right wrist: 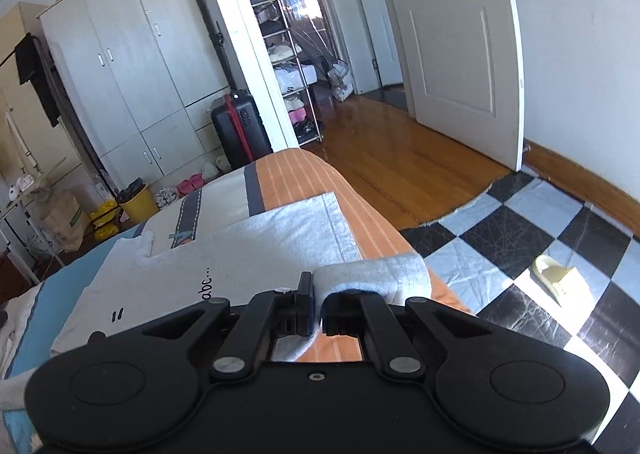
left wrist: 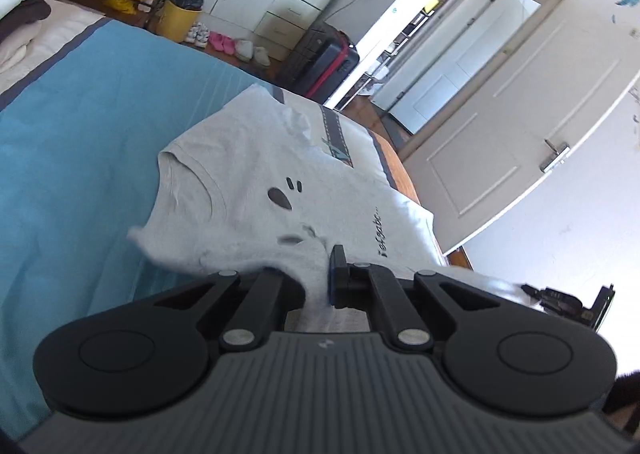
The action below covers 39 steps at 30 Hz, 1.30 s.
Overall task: Fold clothes
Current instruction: 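Lift the hem with both grippers and fold it toward the collar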
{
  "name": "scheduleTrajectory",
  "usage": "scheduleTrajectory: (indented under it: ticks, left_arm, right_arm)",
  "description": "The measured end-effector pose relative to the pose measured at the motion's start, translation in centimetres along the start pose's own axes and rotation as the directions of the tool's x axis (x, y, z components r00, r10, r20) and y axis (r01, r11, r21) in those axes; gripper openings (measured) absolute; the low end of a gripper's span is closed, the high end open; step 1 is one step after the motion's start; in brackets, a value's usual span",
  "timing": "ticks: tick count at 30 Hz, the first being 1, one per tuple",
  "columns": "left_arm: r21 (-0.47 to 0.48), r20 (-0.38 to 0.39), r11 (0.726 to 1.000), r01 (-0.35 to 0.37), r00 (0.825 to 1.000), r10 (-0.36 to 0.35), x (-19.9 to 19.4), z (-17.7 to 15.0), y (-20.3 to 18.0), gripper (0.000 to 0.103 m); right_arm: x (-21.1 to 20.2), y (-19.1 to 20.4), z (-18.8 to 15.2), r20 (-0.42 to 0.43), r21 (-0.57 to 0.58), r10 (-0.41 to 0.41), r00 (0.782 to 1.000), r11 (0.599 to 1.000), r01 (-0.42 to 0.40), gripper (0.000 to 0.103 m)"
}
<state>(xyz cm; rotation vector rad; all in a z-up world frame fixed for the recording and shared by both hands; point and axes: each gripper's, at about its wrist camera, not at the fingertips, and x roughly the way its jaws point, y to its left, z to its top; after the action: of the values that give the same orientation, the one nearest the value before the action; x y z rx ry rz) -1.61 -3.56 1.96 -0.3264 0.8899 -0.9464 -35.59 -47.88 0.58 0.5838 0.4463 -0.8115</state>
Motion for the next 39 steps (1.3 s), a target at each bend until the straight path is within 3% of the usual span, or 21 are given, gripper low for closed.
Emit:
scheduleTrajectory:
  ticks: [4,8,10,13,17,21,23,26,29,32,35,39]
  left_arm:
    - [0.045,0.065,0.998,-0.037,0.997,0.034,4.4,4.4,-0.1,0.002]
    - [-0.087,0.115,0.992,0.09,0.99,-0.079,10.5,10.0,2.0,0.002]
    - [-0.128,0.107,0.987,0.094,0.991,-0.08,14.8,12.4,3.0,0.002]
    - [-0.119,0.072,0.992,0.027,0.997,-0.019,21.2,14.2,4.4,0.003]
    - [-0.109,0.022,0.992,-0.065,0.997,0.068,26.3,13.5,6.2,0.003]
    - [-0.116,0.04,0.991,-0.064,0.997,0.069,27.7,14.4,7.6,0.003]
    - [-0.122,0.062,0.991,-0.058,0.996,0.066,28.3,15.8,8.0,0.003]
    - [-0.079,0.055,0.991,-0.109,0.992,0.113,30.8,17.6,7.9,0.003]
    - [-0.008,0.005,0.982,-0.19,0.982,0.19,34.5,18.5,7.9,0.003]
    - [0.095,-0.041,0.95,-0.297,0.952,0.302,38.1,17.8,7.7,0.003]
    - [0.194,0.006,0.926,-0.324,0.944,0.329,38.8,17.7,6.1,0.003]
    - [0.149,0.039,0.945,-0.292,0.956,0.29,38.1,19.4,5.7,0.004]
  right_arm:
    - [4.2,-0.1,1.7,-0.01,0.071,0.054,0.999,0.996,-0.053,0.005]
    - [9.5,0.6,3.6,-0.029,0.065,0.044,0.999,0.997,-0.042,0.005]
    - [12.6,0.8,4.6,-0.038,0.069,0.034,0.999,0.997,-0.031,0.004]
    - [16.8,1.9,5.1,-0.003,0.034,-0.059,0.998,0.998,0.059,0.004]
    - [21.5,3.9,4.8,-0.028,-0.044,-0.117,0.993,0.992,0.115,0.004]
    - [23.9,3.6,5.7,-0.055,-0.002,-0.098,0.994,0.995,0.098,0.004]
    - [24.7,3.6,6.9,-0.058,0.015,-0.052,0.997,0.998,0.053,0.004]
    - [26.3,4.5,8.4,-0.054,0.005,-0.023,0.998,1.0,0.024,0.005]
    - [29.9,6.2,8.3,-0.08,-0.119,-0.084,0.993,0.99,0.074,0.005]
    - [34.1,6.7,6.9,-0.14,-0.193,-0.162,0.977,0.972,0.134,0.006]
    - [35.4,5.9,6.8,-0.168,-0.149,-0.156,0.973,0.98,0.131,0.012]
    - [35.4,4.1,8.5,-0.17,0.012,-0.062,0.984,0.998,0.065,0.029]
